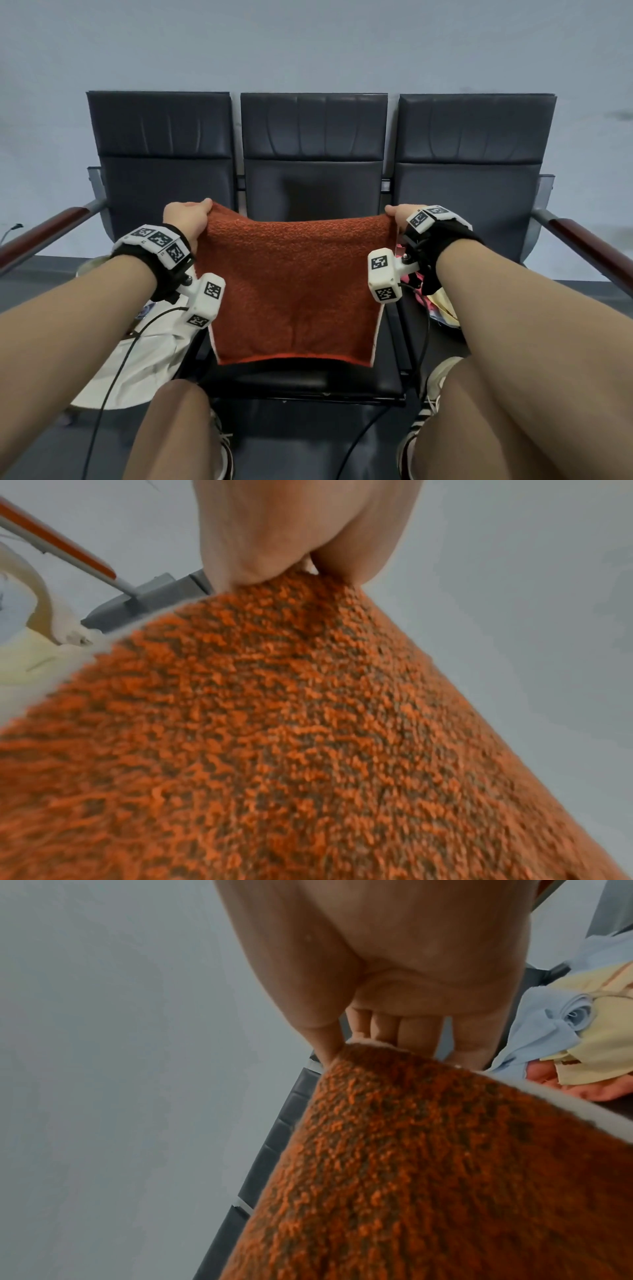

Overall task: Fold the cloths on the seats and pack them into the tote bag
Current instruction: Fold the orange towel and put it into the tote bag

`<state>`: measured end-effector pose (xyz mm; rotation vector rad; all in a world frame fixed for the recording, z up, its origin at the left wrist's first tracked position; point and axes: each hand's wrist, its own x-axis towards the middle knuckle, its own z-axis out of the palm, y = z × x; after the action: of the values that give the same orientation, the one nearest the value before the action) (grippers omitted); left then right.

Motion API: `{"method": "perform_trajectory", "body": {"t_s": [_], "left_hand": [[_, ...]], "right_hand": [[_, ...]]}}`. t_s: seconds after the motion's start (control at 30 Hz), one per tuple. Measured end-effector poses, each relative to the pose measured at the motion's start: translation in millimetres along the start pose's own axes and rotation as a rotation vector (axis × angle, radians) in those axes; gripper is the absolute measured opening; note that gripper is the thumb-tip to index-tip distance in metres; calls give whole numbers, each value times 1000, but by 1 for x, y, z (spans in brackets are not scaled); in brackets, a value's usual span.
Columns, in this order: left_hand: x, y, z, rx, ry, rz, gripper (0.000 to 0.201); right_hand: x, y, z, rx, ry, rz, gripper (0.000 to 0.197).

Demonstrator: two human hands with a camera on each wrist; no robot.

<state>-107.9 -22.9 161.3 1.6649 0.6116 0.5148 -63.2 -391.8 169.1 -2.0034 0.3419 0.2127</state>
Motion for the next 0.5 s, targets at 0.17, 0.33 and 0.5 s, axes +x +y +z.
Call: {"method": "perform_trajectory", "body": {"t_s": [0.17,0.33,0.5], "left_hand": [[-2,0,-1,-163,-119,-56,19],[-4,0,-8,-203,-210,-96,17],[-8,3,-11,-189,-162,-4,36]], "right_hand": [[34,15,-6,68,-16,38,47],[13,9,-11,46,114,13,36],[109,38,-27,53,249,-4,70]]}}
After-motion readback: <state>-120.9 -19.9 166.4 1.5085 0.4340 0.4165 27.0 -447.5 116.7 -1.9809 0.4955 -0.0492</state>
